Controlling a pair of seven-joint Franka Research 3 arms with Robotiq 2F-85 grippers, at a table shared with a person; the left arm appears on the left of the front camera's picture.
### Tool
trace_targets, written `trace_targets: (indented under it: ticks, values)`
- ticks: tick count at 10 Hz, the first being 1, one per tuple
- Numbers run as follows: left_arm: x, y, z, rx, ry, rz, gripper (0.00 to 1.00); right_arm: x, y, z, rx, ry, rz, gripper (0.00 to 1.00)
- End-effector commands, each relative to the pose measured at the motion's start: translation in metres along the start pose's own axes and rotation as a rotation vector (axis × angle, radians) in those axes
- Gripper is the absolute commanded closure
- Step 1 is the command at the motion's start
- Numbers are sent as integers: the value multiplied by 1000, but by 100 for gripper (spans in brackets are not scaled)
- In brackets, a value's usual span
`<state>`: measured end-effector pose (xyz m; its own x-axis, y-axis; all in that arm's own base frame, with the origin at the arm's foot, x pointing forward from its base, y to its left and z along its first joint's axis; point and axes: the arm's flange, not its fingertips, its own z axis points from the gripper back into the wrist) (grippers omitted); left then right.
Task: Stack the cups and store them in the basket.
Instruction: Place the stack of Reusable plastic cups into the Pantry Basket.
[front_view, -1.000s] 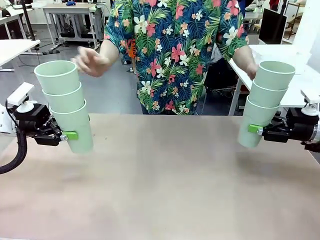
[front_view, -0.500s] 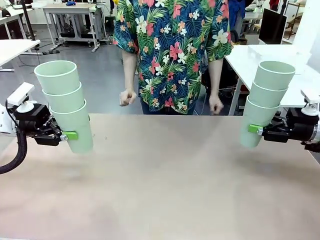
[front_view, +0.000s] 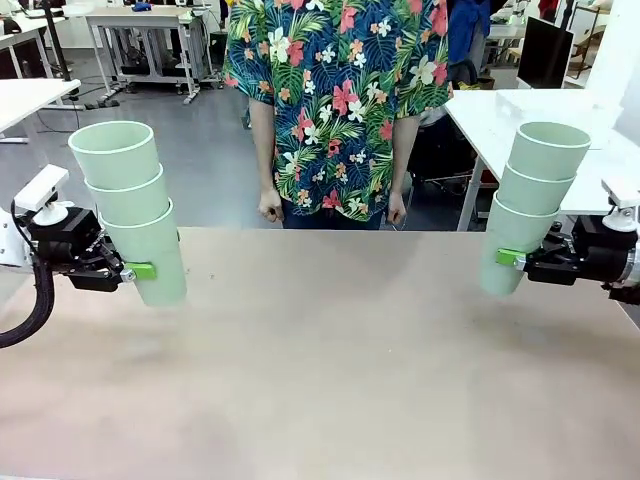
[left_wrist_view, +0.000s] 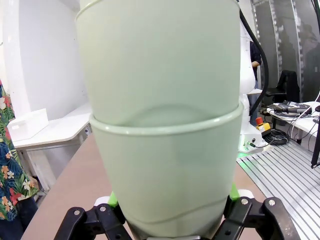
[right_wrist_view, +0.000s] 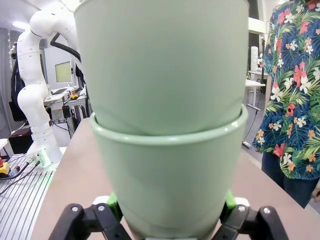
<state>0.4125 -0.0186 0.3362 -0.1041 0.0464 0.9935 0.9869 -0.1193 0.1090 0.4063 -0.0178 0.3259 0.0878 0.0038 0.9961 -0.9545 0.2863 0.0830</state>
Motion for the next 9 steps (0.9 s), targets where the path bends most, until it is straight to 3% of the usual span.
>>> trace_targets:
  ticks: [1,9]
  values:
    - [4,-1,0,-3,-5,-8,15,3,0,-1,0,0,7,15]
    - [4,-1,0,-3,-5,-8,15,3,0,-1,0,0,7,15]
